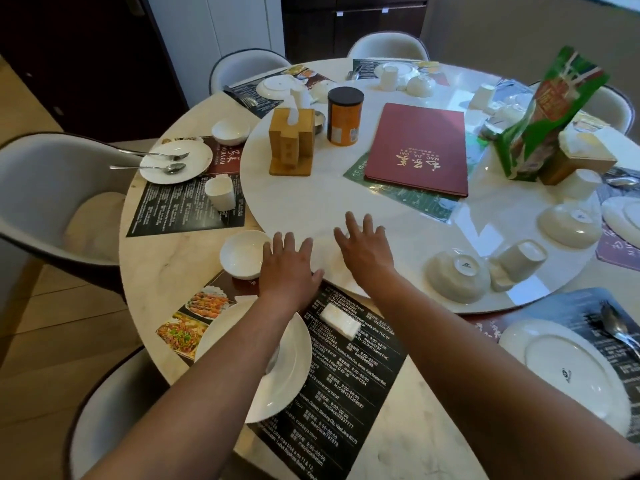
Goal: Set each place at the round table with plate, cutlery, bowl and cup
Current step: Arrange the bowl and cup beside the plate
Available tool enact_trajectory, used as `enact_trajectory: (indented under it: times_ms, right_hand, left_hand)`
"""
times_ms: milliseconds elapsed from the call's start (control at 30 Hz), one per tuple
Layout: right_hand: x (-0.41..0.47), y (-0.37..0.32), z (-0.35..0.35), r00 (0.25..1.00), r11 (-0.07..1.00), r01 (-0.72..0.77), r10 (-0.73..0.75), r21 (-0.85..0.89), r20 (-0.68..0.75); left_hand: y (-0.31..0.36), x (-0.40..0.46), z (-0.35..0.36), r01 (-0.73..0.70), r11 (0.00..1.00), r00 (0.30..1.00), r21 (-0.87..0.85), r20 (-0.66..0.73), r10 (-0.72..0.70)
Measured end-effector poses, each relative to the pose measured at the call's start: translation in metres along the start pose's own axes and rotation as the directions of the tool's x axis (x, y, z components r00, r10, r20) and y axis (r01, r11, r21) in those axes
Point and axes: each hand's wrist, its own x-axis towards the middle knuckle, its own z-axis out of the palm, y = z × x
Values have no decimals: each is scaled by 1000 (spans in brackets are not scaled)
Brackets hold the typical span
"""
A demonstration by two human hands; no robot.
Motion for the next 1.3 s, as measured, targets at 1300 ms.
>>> enact_trajectory:
  times_ms: [1300]
  right_hand:
    - [-173, -18, 63, 890, 123, -309, 388, 943, 241]
  left_hand:
    - [14, -92, 14, -193, 974, 981, -119, 11, 195]
